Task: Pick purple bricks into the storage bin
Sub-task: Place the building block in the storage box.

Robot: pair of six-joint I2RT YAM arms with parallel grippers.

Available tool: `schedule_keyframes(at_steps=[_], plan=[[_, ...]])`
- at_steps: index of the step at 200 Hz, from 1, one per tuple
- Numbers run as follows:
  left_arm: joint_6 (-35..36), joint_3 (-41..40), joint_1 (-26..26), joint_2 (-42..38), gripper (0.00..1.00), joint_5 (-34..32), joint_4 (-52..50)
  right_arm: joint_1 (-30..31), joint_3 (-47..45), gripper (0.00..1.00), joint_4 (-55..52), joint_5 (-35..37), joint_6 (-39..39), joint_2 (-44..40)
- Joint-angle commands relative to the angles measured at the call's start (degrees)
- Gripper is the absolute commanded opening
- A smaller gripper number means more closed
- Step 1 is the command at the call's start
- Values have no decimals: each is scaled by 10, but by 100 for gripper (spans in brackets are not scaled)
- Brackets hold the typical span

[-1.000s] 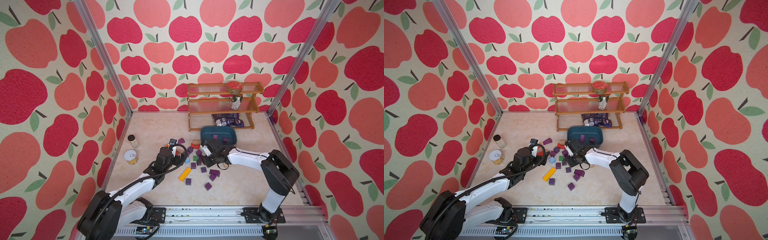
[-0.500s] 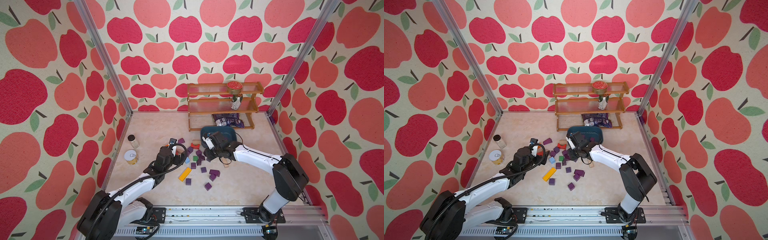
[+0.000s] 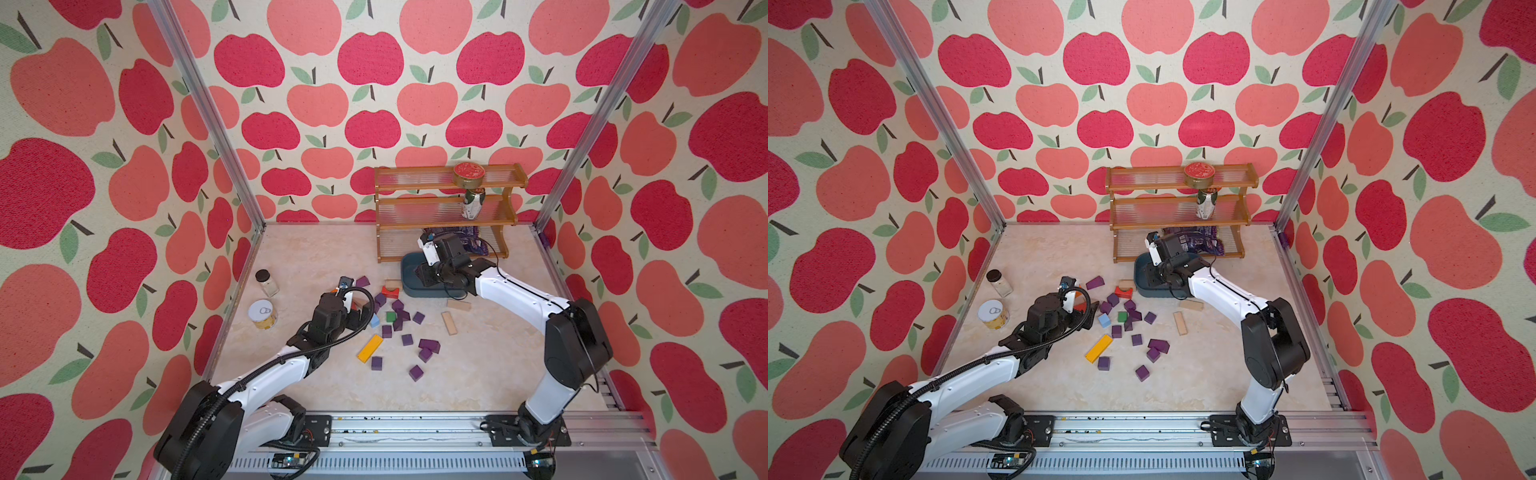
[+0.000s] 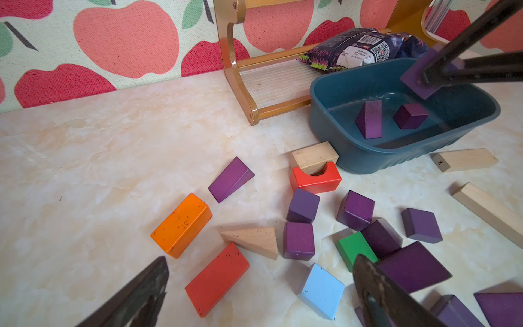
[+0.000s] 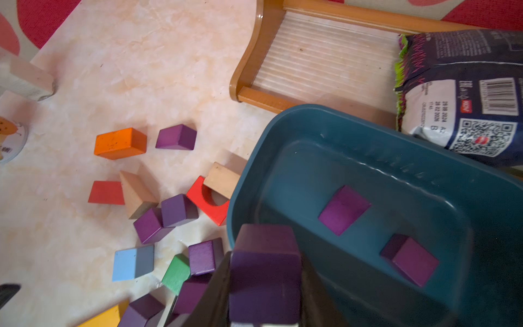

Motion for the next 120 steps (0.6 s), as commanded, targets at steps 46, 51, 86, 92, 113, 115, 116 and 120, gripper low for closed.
schedule_keyframes(at_steps=[46,51,86,92,113,115,116,120], plan=[[-9,17,-3,-1,99,-8,-13,-33,81,28,-23,-2,1,88],[-9,17,-3,-1,99,-8,-14,-33,81,30,-21,1,2,90],[-14,16,-3,0,99,-11,-13,-33,75,58,-13,26,8,90],[-14,16,-3,0,99,-12,-13,-33,74,62,-11,26,4,89],[-10,16,-2,1,99,-3,-11,-33,53,68,6,21,-12,71],[-9,16,-2,2,99,-1,-11,-33,50,68,8,21,-13,68],[-8,15,-3,1,99,-1,-11,-33,49,69,9,21,-13,67],[-6,15,-3,2,99,3,-8,-33,44,69,11,23,-14,63]])
